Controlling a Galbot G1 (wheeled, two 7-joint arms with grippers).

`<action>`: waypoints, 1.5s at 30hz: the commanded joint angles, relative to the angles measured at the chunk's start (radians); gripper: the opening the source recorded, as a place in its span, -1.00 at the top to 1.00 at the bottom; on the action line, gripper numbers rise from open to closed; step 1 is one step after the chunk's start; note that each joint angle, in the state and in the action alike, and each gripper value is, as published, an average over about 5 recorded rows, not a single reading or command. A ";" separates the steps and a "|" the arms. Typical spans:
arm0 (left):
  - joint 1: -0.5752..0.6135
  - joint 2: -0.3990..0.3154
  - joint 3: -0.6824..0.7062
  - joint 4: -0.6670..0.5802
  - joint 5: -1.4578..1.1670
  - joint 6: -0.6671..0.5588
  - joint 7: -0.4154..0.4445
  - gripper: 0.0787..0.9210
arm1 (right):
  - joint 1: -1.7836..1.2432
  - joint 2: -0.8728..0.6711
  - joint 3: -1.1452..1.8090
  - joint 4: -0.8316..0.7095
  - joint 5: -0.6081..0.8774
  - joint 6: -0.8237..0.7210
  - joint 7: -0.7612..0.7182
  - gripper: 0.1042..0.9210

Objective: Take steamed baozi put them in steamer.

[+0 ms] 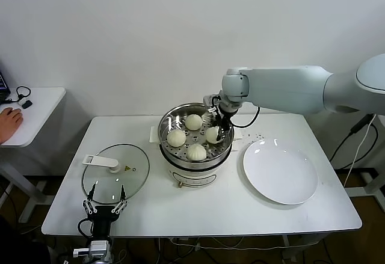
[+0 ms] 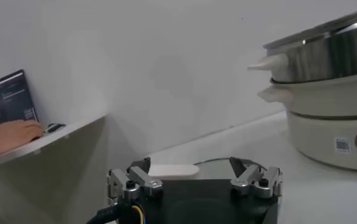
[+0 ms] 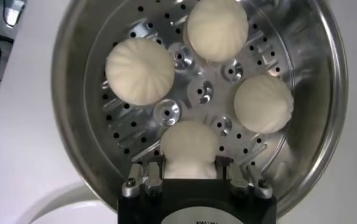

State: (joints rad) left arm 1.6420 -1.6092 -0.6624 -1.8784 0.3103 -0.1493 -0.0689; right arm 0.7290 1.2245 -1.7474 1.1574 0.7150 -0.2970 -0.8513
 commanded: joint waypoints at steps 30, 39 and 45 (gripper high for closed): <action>0.014 0.006 0.007 -0.026 0.001 -0.006 -0.002 -0.77 | 0.235 -0.355 0.074 0.296 0.268 -0.011 0.290 -0.76; 0.015 0.001 0.013 -0.027 0.013 -0.004 -0.002 -0.77 | 0.035 -0.638 0.390 0.460 0.281 -0.008 0.558 -0.76; 0.015 -0.002 0.014 -0.032 0.022 0.001 0.000 -0.77 | -0.293 -0.801 0.751 0.583 0.283 0.015 0.682 -0.76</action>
State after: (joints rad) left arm 1.6566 -1.6092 -0.6496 -1.9062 0.3269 -0.1518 -0.0708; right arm 0.8118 0.7496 -1.4960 1.5145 0.9709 -0.2983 -0.4522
